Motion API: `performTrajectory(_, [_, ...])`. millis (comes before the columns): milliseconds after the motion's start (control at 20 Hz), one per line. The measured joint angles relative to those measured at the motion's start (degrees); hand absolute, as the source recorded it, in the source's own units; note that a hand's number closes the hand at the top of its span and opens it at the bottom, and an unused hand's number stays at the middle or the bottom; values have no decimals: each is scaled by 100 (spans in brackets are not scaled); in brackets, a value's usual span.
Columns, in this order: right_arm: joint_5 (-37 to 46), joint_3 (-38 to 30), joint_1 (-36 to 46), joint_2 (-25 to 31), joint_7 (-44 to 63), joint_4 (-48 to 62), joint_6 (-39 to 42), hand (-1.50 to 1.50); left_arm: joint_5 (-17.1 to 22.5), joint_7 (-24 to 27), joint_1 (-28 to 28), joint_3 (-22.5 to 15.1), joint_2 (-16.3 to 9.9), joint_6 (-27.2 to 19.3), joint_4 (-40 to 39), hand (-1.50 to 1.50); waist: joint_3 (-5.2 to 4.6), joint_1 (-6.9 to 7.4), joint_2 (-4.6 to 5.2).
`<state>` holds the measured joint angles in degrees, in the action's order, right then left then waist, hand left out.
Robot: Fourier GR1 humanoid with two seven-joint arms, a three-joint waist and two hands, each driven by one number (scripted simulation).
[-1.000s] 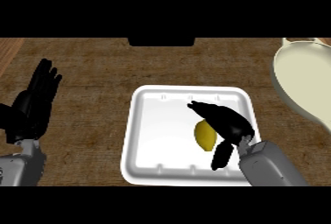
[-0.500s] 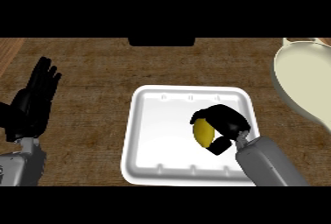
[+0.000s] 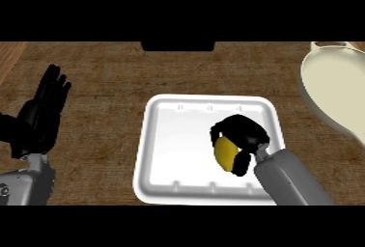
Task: Pick the lemon from the tray and place it in the pot
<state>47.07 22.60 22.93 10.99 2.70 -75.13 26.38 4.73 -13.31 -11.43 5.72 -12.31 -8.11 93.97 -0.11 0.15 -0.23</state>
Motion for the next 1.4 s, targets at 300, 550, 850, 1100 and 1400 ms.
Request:
performTrajectory(300, [222,-82,-474,-324,818,-755,28,150,-14,3,26,60,29,35,42,0,7,-36,4])
performTrajectory(550, [355,-144,-995,-553,1777,-1799,79,150,-17,21,75,110,14,75,46,0,9,-57,4])
performTrajectory(850, [565,-416,-1177,-908,2447,-2999,-496,150,-28,-36,147,122,14,79,135,0,11,-84,-9])
performTrajectory(1100, [763,-995,-1005,-940,2821,-4080,-1007,150,8,11,277,173,-10,131,181,0,11,-101,-19])
performTrajectory(1400, [834,-1857,-804,-736,2956,-4757,-1391,150,2,27,206,164,32,141,105,0,11,-70,6])
